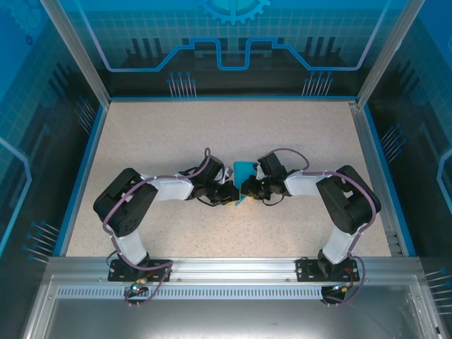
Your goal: Fold a paper plane with a square sheet of paper (pick it up from the middle)
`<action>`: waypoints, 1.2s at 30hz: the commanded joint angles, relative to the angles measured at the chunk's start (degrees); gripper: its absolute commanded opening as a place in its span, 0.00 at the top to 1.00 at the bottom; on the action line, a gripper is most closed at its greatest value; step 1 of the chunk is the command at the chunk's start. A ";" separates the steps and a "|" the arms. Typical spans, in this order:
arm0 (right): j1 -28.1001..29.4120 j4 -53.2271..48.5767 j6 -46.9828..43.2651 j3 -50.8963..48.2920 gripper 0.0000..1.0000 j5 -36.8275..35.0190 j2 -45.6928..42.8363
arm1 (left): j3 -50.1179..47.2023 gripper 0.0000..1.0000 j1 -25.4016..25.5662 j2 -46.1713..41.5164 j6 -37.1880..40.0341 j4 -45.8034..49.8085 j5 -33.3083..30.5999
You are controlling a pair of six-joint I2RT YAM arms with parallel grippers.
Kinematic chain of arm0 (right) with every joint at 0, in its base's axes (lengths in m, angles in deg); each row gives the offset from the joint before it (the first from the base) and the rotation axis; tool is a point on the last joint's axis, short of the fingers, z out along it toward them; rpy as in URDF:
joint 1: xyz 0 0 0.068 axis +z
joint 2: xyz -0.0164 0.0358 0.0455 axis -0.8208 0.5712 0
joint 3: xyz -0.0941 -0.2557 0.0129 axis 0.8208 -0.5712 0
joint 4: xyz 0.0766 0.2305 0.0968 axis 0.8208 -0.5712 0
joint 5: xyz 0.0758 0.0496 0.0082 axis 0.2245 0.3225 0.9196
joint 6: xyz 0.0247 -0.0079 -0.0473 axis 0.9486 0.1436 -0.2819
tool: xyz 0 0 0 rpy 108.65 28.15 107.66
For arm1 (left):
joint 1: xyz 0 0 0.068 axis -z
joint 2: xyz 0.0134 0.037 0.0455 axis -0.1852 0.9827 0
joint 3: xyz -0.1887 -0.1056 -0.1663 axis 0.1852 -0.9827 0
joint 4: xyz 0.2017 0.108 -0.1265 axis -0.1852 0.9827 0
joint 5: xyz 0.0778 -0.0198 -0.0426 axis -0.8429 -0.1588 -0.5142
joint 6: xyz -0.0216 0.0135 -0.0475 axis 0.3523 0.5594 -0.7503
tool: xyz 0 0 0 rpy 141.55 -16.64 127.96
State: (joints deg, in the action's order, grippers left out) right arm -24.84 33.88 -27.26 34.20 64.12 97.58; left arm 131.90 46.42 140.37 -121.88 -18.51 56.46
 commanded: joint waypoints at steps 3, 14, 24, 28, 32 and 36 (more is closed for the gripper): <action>0.29 -2.86 -0.48 0.94 0.81 -0.81 0.11 | 1.46 0.89 0.37 2.32 -0.56 -0.21 1.04; 0.17 -2.99 -0.57 1.55 0.81 -0.28 -0.47 | 2.27 0.90 0.38 4.55 -0.11 2.37 -0.36; -0.71 -2.81 -3.49 4.22 0.81 0.36 -1.99 | 2.68 0.91 0.38 5.73 0.49 8.74 -4.52; -1.19 -2.85 -5.26 2.45 0.80 -0.76 -4.75 | 3.04 0.91 0.38 5.91 0.50 9.99 -5.32; -1.37 -1.57 -6.69 -1.11 0.81 -0.94 -6.59 | 3.41 0.92 0.38 5.82 0.31 11.45 -6.42; -1.56 -1.04 -7.23 -2.81 0.81 -1.58 -6.35 | 3.83 0.92 0.45 6.01 -0.13 12.80 -7.51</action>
State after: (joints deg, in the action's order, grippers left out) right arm -25.60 32.89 -32.64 32.94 63.46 91.59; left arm 135.40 46.57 144.35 -121.83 -11.78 53.56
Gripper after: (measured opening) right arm 0.192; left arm 0.081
